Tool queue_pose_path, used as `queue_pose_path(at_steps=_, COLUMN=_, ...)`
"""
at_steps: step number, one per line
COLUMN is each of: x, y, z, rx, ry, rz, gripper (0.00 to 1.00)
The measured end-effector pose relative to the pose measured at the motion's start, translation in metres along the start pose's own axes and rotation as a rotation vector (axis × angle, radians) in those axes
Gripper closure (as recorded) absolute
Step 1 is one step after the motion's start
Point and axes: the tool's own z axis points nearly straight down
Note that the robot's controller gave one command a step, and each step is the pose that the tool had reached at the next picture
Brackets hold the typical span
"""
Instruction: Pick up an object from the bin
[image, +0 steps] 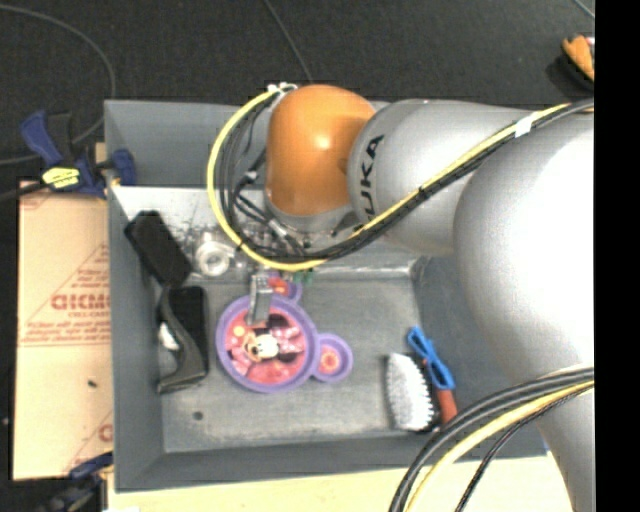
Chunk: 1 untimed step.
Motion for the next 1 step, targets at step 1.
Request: queue_pose_path(at_steps=1, x=-0.0014, y=-0.0008, z=-0.0054, rx=-0.001, ry=-0.007, rz=0.004, gripper=0.00)
